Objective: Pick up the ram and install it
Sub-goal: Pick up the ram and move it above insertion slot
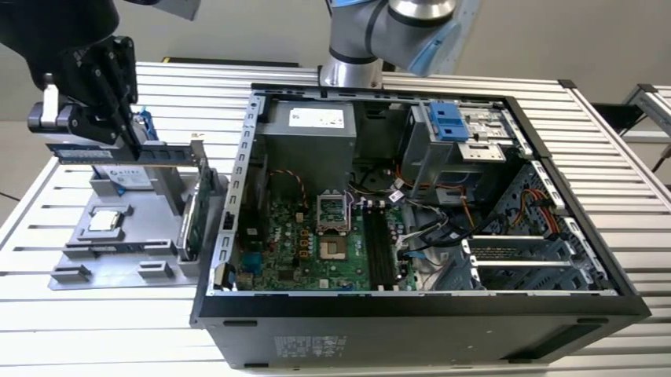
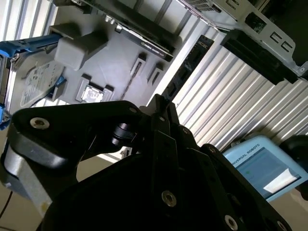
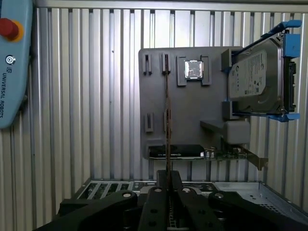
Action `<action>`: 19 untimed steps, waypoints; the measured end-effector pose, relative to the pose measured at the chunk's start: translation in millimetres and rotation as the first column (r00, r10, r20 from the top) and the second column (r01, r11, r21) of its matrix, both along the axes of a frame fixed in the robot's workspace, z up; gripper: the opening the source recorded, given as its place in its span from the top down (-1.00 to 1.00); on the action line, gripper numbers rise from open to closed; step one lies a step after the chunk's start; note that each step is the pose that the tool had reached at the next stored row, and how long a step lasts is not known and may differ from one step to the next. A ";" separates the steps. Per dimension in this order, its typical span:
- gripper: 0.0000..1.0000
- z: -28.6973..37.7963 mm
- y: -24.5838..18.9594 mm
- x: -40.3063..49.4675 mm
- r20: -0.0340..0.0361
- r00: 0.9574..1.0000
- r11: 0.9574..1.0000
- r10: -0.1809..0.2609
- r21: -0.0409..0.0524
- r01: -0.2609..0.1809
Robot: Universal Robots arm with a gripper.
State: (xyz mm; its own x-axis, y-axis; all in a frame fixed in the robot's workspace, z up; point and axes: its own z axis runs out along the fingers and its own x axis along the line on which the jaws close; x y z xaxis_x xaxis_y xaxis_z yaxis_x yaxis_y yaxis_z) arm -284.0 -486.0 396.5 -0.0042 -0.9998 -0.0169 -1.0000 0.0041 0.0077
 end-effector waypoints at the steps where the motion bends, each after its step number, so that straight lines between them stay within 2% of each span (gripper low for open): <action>1: 1.00 0.0 0.0 1.1 0.000 1.000 1.000 0.000 0.000 0.000; 19: 1.00 -0.1 0.0 21.1 0.000 1.000 1.000 0.000 0.000 0.000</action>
State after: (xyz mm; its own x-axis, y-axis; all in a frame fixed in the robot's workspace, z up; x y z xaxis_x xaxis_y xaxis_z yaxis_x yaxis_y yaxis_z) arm -262.9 -486.0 396.4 -0.0042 -0.9998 -0.0169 -1.0000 0.0041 0.0077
